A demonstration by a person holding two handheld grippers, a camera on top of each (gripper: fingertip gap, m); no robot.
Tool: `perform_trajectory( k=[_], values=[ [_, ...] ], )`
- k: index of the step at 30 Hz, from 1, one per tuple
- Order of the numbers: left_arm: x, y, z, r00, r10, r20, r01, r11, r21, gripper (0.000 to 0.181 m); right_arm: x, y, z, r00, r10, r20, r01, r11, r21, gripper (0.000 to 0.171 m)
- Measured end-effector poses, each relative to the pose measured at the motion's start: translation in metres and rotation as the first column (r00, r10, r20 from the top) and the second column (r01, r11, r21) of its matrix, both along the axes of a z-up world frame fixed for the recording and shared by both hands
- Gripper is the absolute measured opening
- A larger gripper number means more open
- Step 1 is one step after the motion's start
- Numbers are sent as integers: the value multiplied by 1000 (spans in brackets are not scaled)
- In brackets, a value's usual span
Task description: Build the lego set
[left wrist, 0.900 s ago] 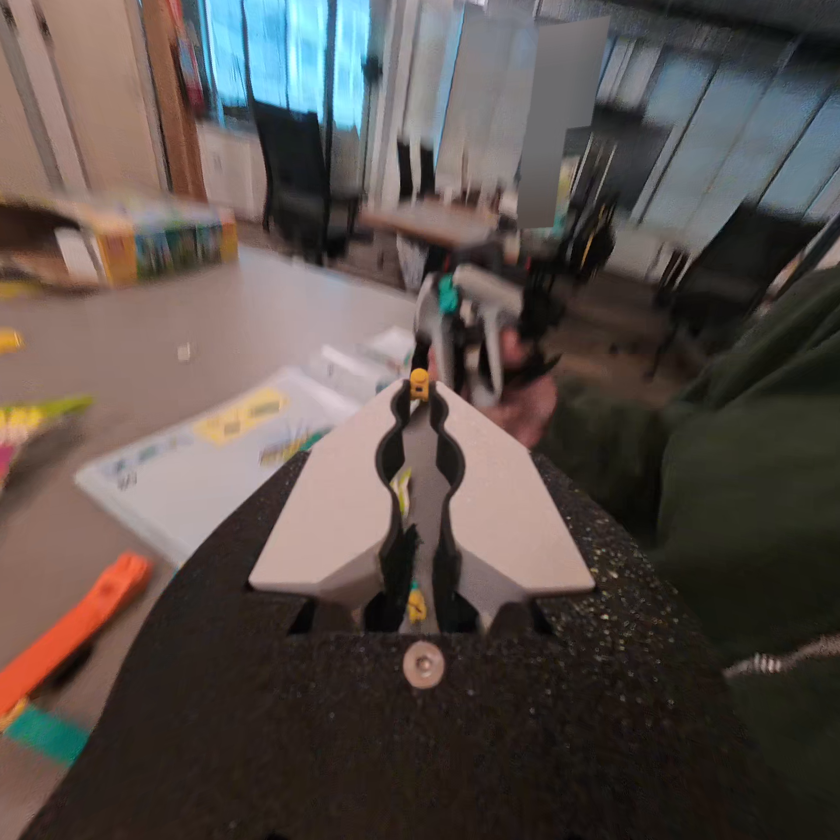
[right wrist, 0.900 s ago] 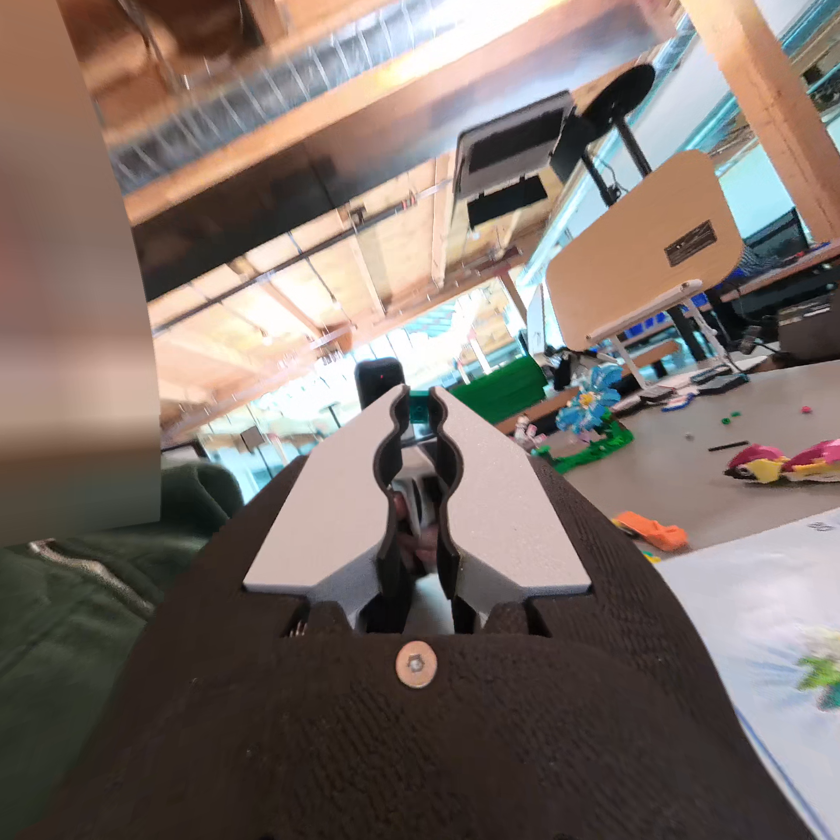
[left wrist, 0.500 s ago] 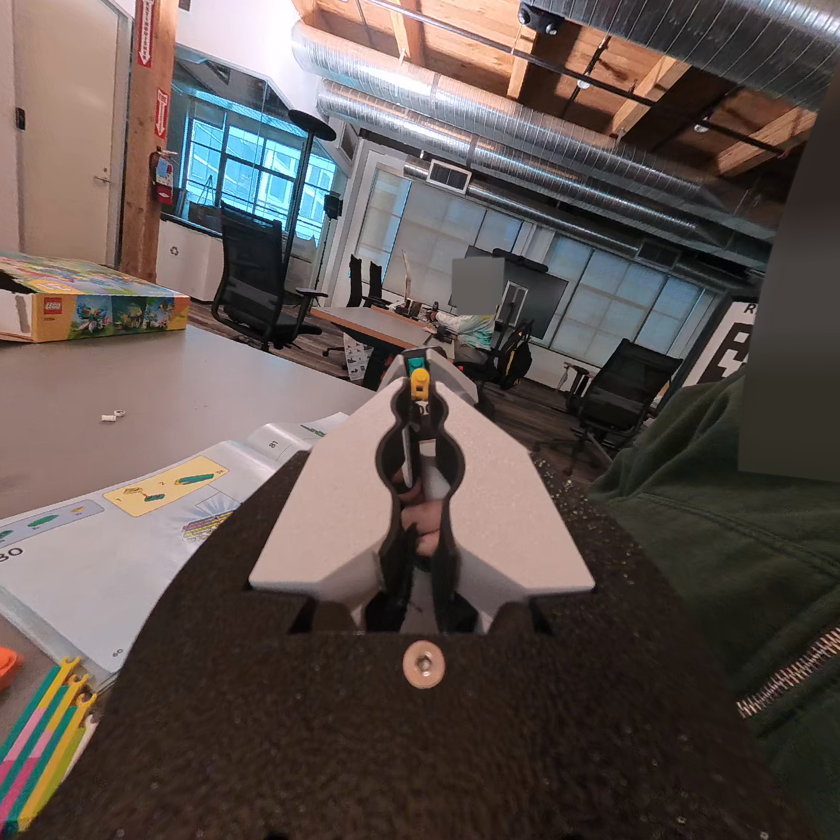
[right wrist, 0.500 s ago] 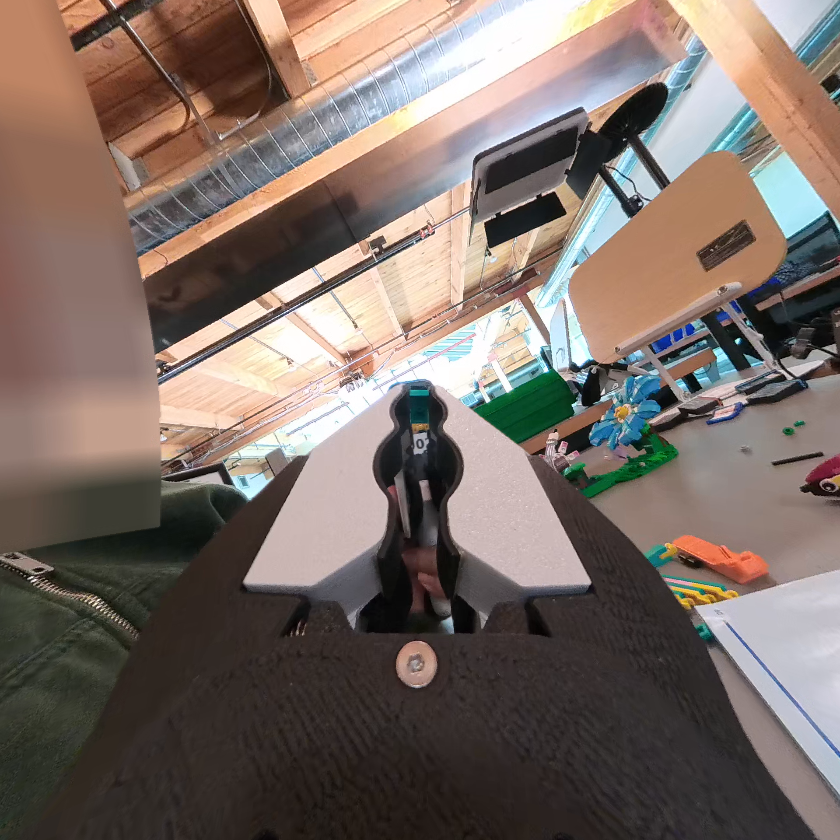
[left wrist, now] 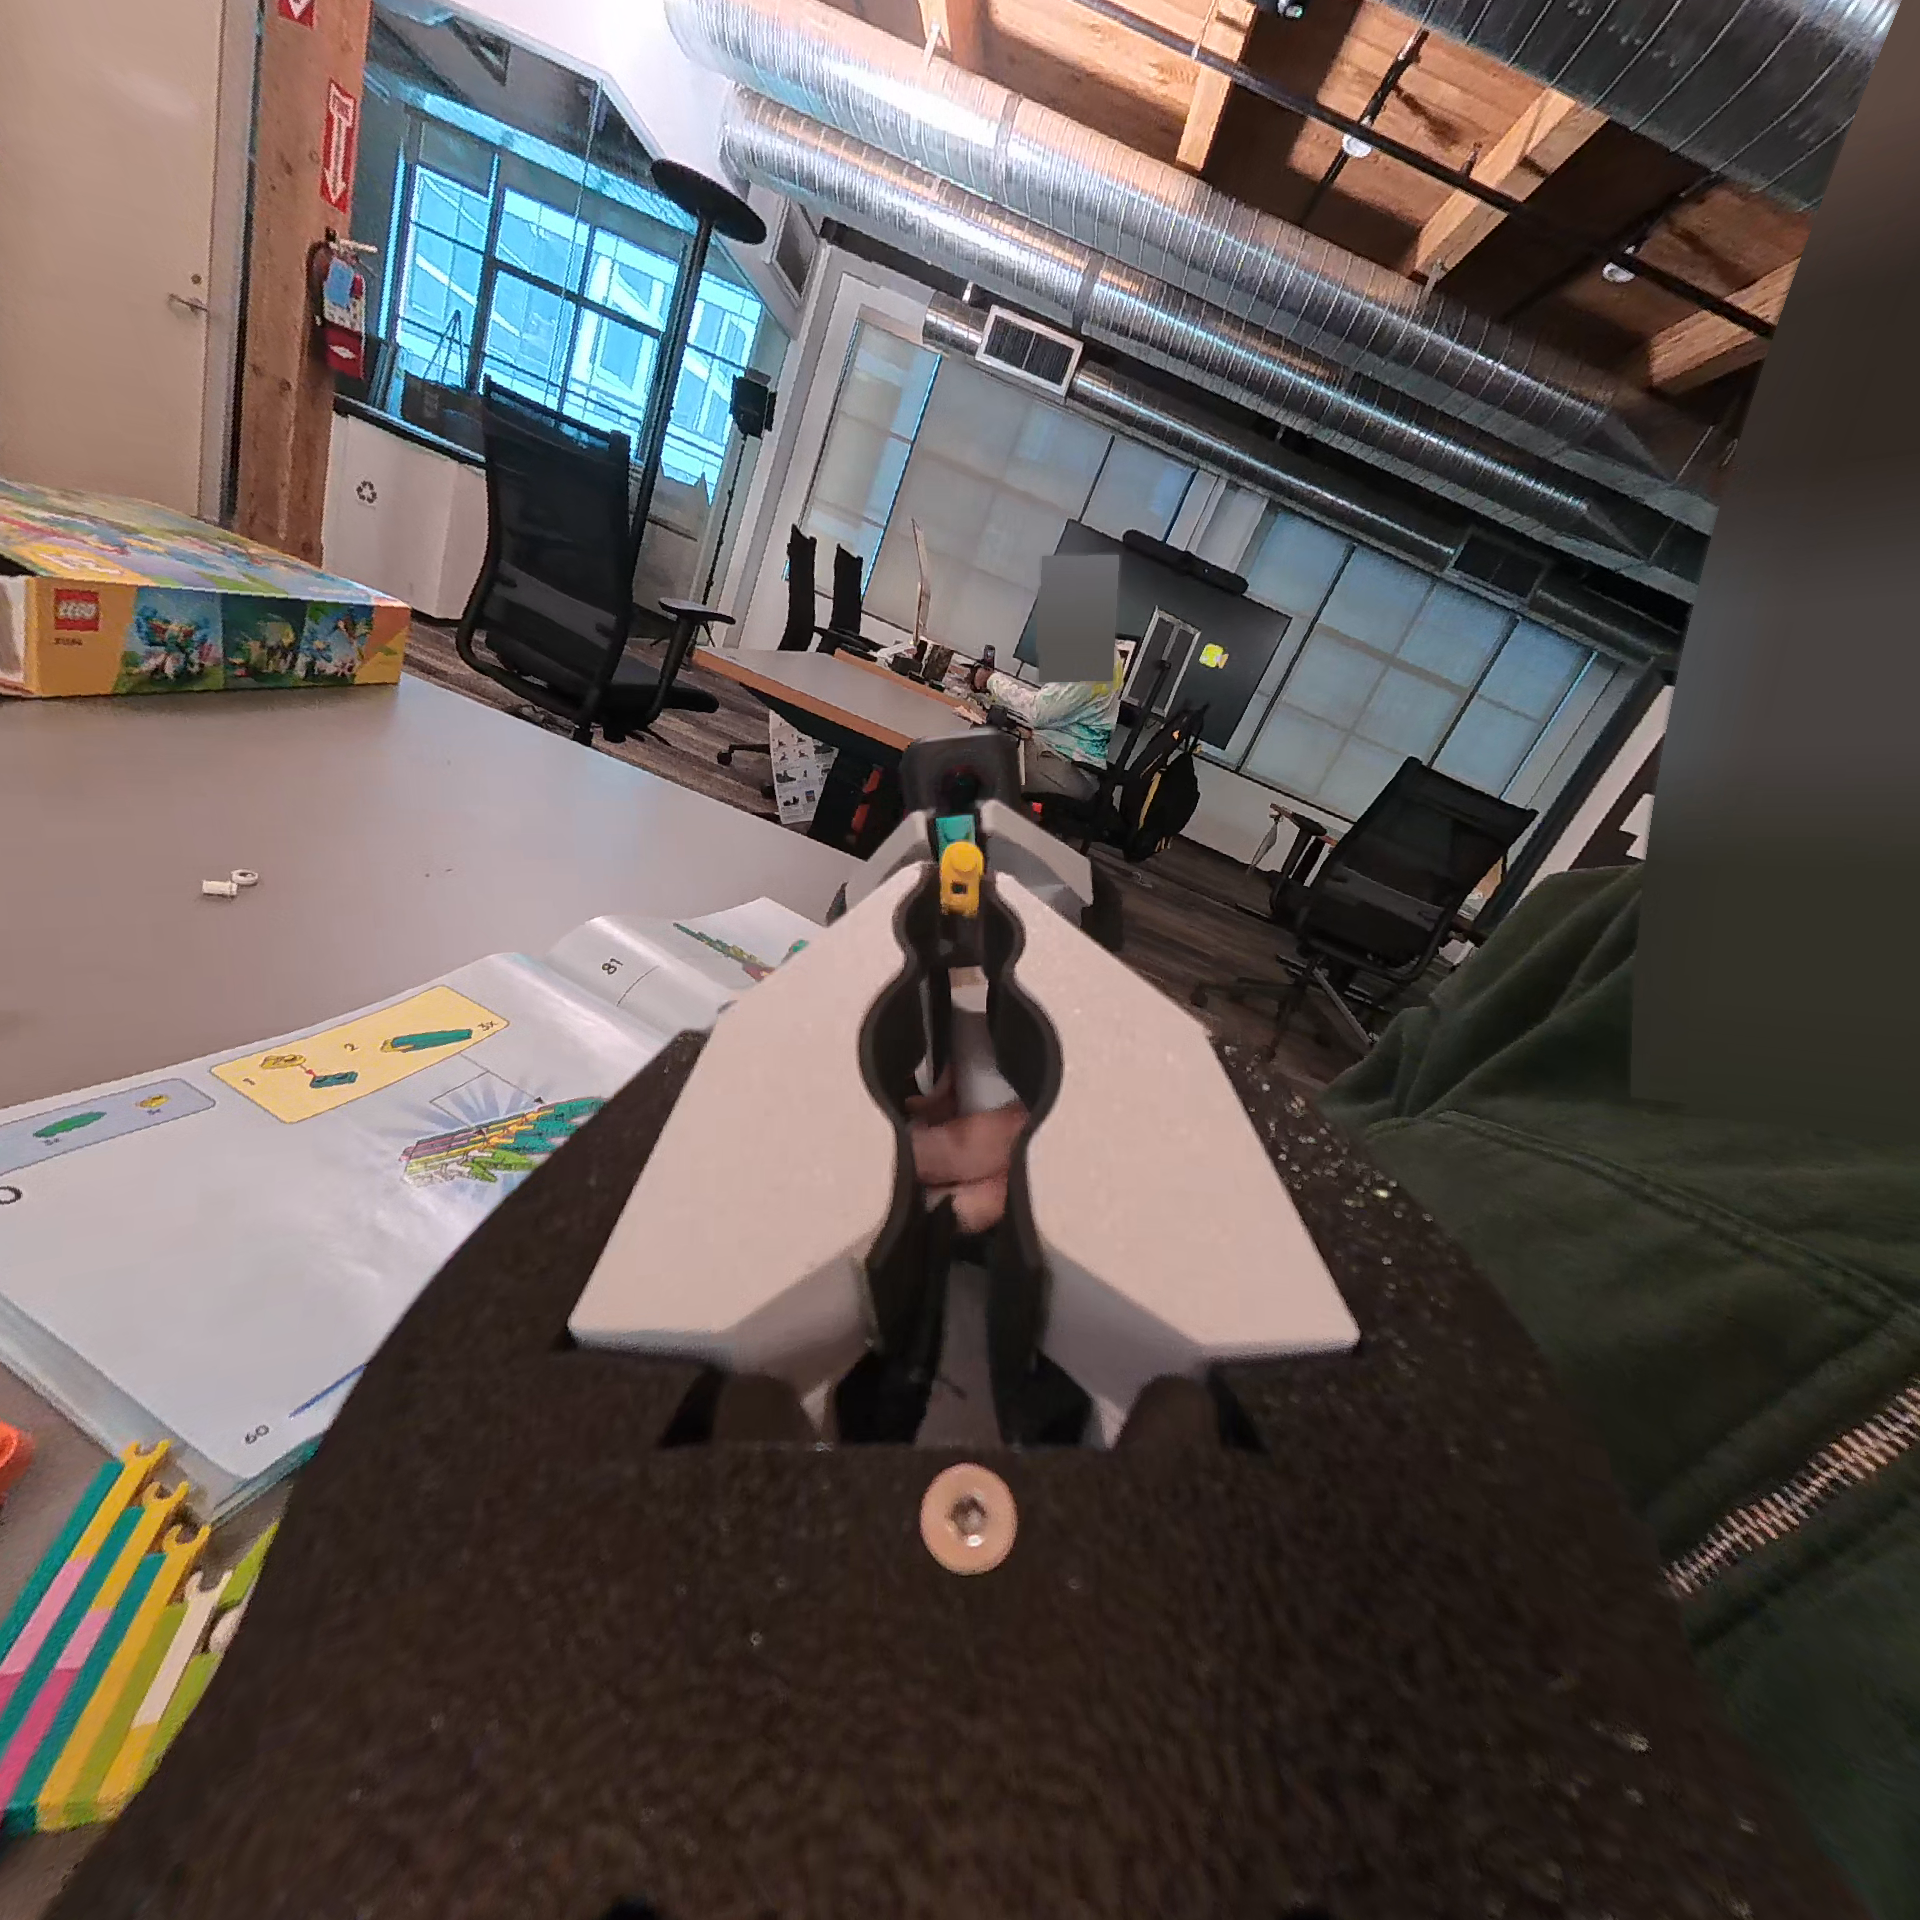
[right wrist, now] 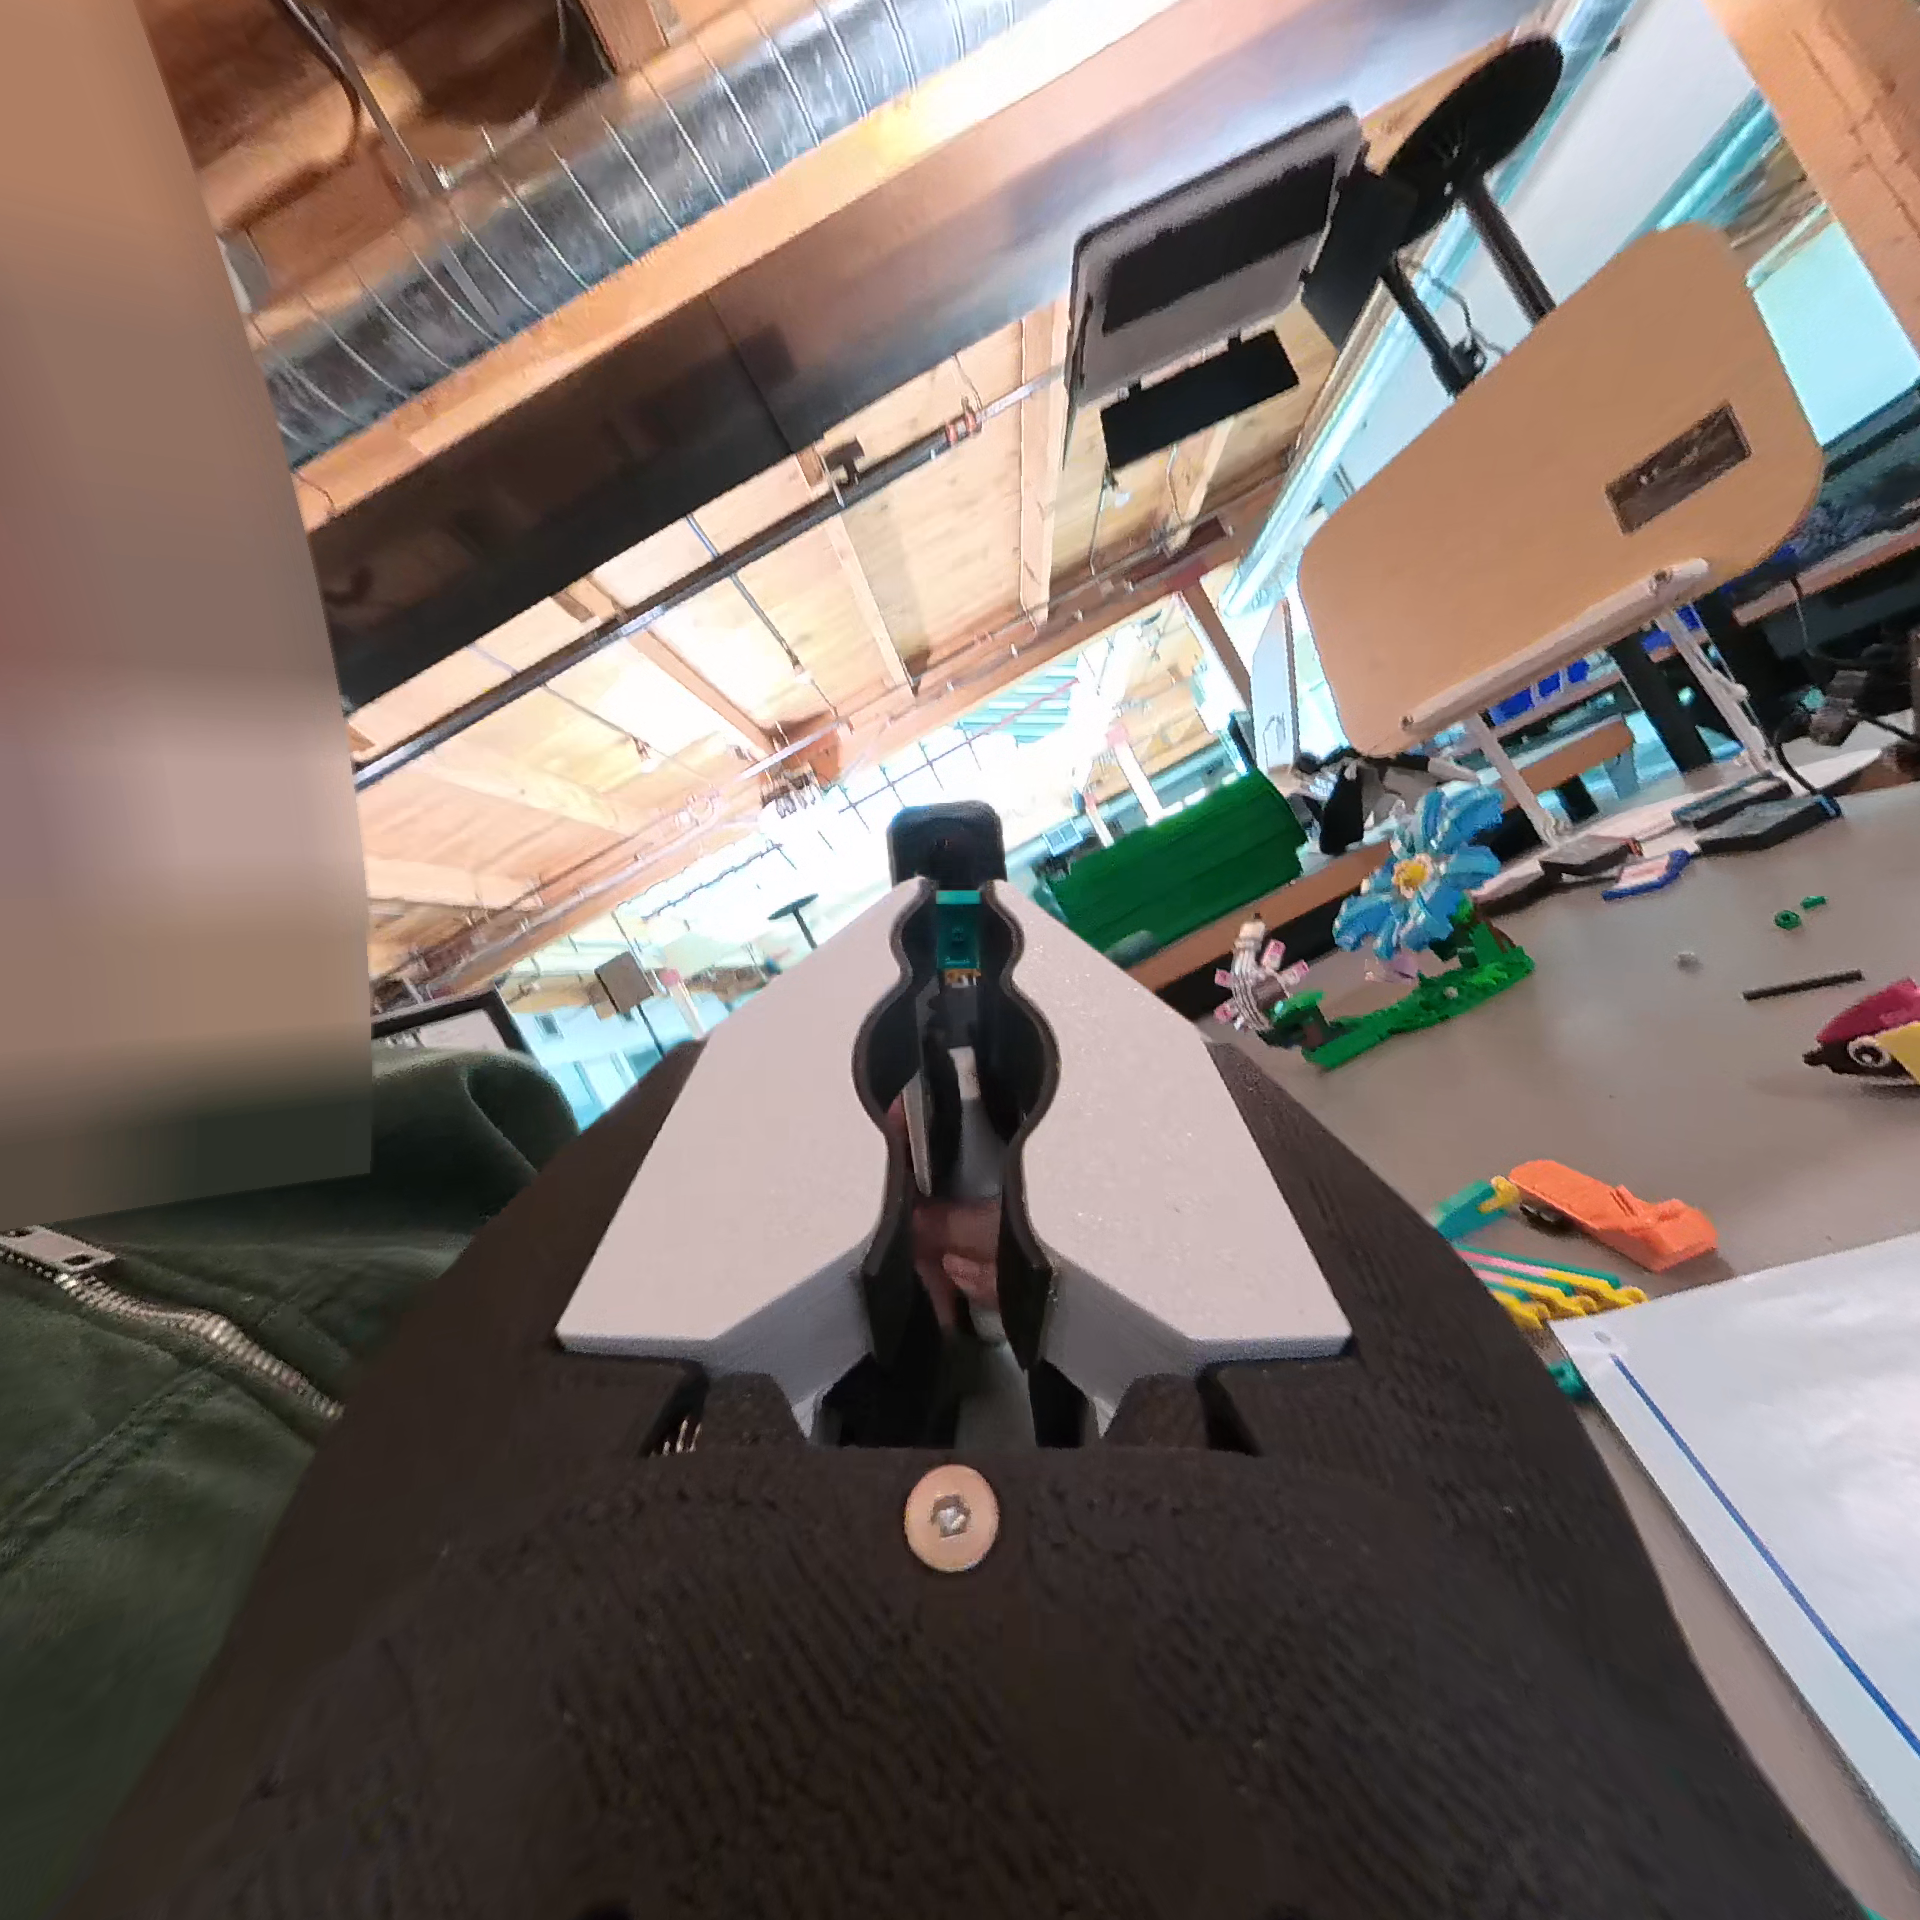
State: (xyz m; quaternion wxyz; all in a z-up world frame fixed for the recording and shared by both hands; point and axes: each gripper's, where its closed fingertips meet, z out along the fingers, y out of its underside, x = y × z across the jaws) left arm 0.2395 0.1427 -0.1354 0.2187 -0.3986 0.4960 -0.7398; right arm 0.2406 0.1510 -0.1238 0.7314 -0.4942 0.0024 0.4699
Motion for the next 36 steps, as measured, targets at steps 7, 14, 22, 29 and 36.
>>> perform_trajectory(
  k=[7, 14, 22, 29, 36],
  values=[
    [2, 1, -10, 996, -51, -74, 47, 997, -55, 4, 1, 3, -10, 999, 44, 6, -43, 997, -68, 6],
    [2, 2, -14, 993, -80, -91, 70, 993, -100, 4, 1, 5, -13, 996, 75, -37, -78, 994, -82, 6],
    [3, 3, -17, 990, -84, -114, 70, 990, -119, 4, 3, 7, -15, 995, 81, -65, -87, 992, -95, 6],
    [4, 6, -21, 988, -80, -129, 63, 990, -127, 4, 4, 11, -18, 994, 71, -85, -81, 990, -114, 6],
    [5, 9, -26, 985, -79, -153, 60, 990, -126, 4, 4, 14, -23, 993, 75, -89, -87, 986, -142, 6]
  ],
)
